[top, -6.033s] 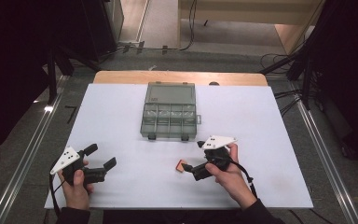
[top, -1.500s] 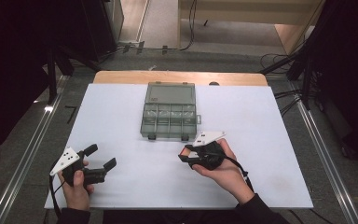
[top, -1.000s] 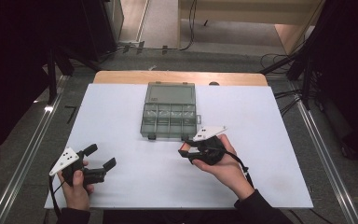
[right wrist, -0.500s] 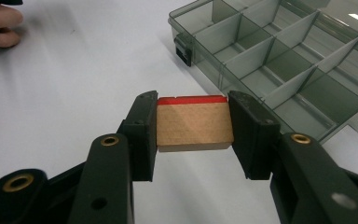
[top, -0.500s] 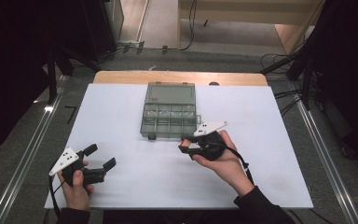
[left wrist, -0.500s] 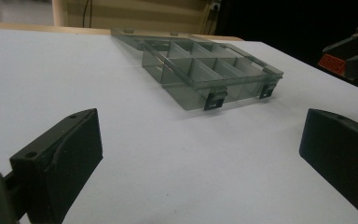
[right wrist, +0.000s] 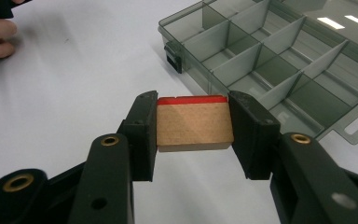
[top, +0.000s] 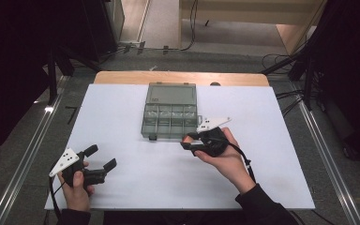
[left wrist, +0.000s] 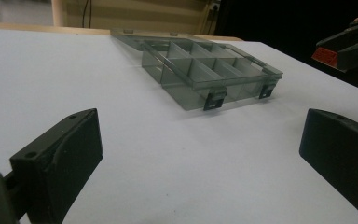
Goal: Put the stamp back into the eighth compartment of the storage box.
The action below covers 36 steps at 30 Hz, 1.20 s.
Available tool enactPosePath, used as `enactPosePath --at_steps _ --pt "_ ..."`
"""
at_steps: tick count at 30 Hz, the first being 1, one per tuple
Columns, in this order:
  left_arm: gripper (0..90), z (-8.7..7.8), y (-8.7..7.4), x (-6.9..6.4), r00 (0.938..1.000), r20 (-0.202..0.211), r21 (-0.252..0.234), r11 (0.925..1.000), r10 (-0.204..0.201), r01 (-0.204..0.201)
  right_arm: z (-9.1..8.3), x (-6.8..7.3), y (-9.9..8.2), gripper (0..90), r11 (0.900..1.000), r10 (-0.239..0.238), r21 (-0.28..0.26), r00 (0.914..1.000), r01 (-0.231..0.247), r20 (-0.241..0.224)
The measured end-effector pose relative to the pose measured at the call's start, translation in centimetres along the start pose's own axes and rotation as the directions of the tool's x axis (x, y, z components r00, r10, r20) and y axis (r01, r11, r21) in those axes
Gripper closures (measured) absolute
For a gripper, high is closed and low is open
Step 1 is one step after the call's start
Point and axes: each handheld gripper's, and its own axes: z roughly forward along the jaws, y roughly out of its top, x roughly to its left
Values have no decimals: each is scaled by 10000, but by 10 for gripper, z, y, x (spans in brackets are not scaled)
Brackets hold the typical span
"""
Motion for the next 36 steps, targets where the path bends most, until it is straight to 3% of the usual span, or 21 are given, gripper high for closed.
enactPosePath --at_steps 14,36 --pt "0 0 0 0 10000 -5 -31 10000 -12 12 1 -12 5 538 9991 384 -172 9993 -383 37" --pt "0 0 0 0 10000 9 -68 10000 -29 29 8 -30 13 538 9983 445 -395 9989 -439 152"
